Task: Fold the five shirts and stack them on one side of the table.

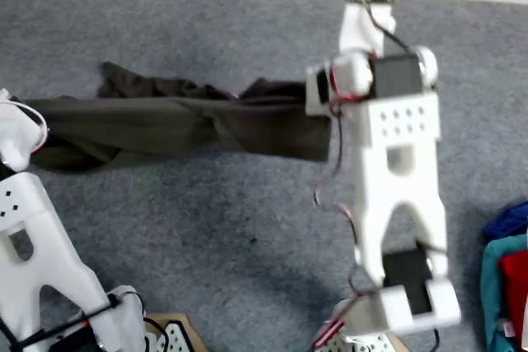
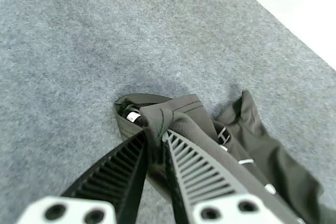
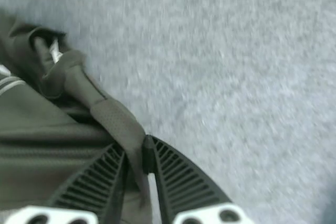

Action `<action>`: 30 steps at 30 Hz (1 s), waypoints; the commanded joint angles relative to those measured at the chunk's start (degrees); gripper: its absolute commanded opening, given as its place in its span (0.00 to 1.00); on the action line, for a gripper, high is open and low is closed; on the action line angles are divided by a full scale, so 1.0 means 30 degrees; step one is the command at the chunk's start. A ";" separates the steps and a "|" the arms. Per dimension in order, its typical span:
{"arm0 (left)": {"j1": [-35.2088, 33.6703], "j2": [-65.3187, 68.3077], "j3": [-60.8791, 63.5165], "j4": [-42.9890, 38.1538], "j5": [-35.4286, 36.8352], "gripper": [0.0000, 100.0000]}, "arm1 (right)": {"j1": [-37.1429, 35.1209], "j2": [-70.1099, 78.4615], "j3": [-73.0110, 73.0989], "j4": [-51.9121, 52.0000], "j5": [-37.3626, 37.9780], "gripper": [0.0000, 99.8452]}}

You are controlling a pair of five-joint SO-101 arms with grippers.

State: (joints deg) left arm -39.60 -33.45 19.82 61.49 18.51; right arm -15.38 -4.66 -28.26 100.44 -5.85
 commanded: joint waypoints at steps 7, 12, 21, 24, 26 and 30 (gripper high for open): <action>-0.0601 -0.0718 -0.8249 0.7267 0.0234 0.01 | 0.1099 -0.9392 0.1480 0.0073 0.2462 0.01; -0.1128 -0.0747 -1.1678 0.8967 0.0264 0.01 | 0.1011 -1.3026 0.1480 -0.0777 0.3927 0.01; -0.2388 -0.0747 -1.7158 1.0051 0.0322 0.01 | 0.1011 -1.5985 0.1480 -0.4117 0.4542 0.01; -0.2799 -0.0747 -1.8007 1.0022 0.0322 0.01 | 0.1011 -1.5985 0.1480 -0.4791 0.4542 0.01; -0.2886 -0.0747 -1.8212 0.9875 0.0322 0.01 | 0.1011 -1.5985 0.1480 -0.5407 0.4718 0.01; -0.2886 -0.0718 -1.8125 0.9875 0.0322 0.01 | 0.1011 -1.6132 0.1480 -0.6813 0.5861 0.01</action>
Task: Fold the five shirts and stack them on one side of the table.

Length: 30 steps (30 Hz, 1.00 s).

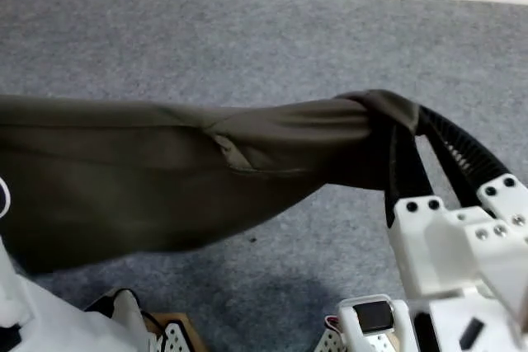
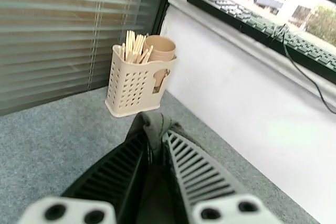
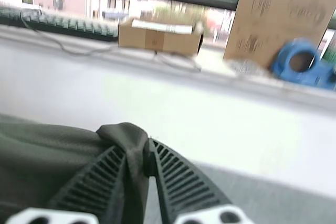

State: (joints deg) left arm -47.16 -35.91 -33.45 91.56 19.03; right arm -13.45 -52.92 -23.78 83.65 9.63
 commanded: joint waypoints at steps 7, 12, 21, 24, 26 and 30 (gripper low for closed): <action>-0.0894 0.0249 -0.0337 -0.0234 0.0147 0.01 | -0.0718 0.0132 0.0161 -0.1773 0.0996 0.01; -0.1392 0.0161 -0.0337 -0.0967 0.0176 0.01 | -0.1949 0.0103 0.0015 -0.1714 0.0996 0.01; -0.1363 0.0103 0.2769 -0.2637 0.0176 0.01 | -0.1949 0.0161 0.0249 -0.0952 0.0996 0.01; -0.1304 0.0103 0.4791 -0.3956 0.0176 0.01 | -0.1949 0.0513 0.1245 -0.1011 0.0996 0.01; -0.1275 0.0103 0.6081 -0.4777 0.0176 0.01 | -0.1949 0.0806 0.2125 -0.1040 0.0996 0.01; -0.1245 0.0103 0.8513 -0.6447 0.0176 0.01 | -0.1949 0.0894 0.4791 -0.2066 0.0967 0.01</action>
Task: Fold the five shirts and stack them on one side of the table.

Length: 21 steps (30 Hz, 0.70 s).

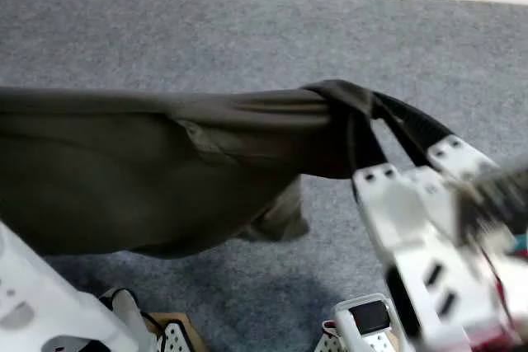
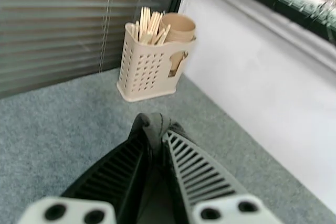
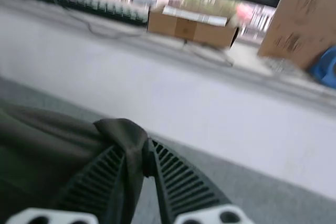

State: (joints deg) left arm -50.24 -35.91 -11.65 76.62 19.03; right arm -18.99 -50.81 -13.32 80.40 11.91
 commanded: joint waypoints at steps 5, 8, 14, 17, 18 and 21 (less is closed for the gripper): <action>-0.0220 0.0103 0.4527 -0.4542 0.0117 0.01 | -0.0103 0.0337 0.5348 -0.4147 0.0205 0.01; 0.0220 0.0103 0.6579 -0.6799 0.0059 0.01 | -0.0103 0.0337 0.8366 -0.7194 0.0205 0.01; 0.1685 0.0249 1.0095 -1.0813 0.0029 0.01 | -0.0103 0.0366 1.3553 -1.4462 0.0352 0.01; 0.2740 0.0278 1.1355 -1.3040 0.0117 0.01 | -0.0103 0.0366 1.5751 -1.8300 0.0352 0.01; 0.3062 0.0278 1.1678 -1.3832 0.0147 0.01 | -0.0073 0.0366 1.6425 -1.9648 0.0352 0.01; 0.3560 0.0278 1.2176 -1.6029 0.0205 0.01 | 0.0015 0.0366 1.8154 -2.3722 0.0352 0.01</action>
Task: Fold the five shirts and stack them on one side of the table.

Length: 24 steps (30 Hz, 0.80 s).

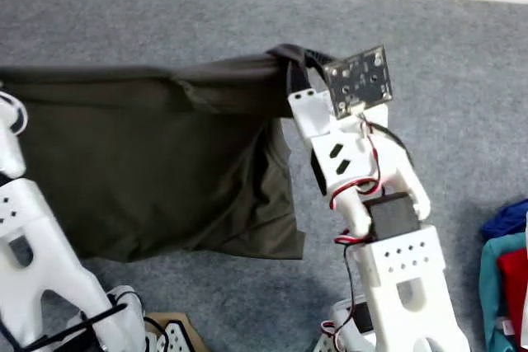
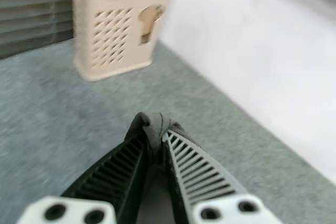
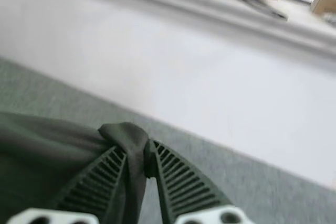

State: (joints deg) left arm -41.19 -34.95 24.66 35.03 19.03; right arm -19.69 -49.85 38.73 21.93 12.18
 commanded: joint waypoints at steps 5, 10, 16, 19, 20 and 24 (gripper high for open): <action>0.0484 -0.0073 0.0044 -0.5861 0.3722 0.01 | 0.0249 0.0044 0.2447 -0.9392 0.2286 0.01; 0.0718 -0.0044 0.0601 -0.8996 0.6007 0.01 | 0.0249 0.0044 0.2916 -1.2234 0.2901 0.01; 0.1890 -0.0015 0.2447 -1.1985 0.6183 0.01 | 0.0278 0.0073 0.2974 -1.2557 0.2842 0.01; 0.1978 -0.0015 0.4117 -1.4125 0.6183 0.01 | 0.0689 0.0073 0.3326 -1.2586 0.2842 0.01; 0.1978 -0.0015 0.4674 -1.4886 0.6183 0.01 | 0.0777 0.0073 0.3502 -1.2615 0.2872 0.01; 0.2007 -0.0015 0.6549 -1.7495 0.6095 0.01 | 0.1040 0.0044 0.3971 -1.2615 0.2901 0.01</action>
State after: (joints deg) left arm -35.74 -34.86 42.33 -11.82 37.05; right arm -18.02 -49.41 51.03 -14.55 20.26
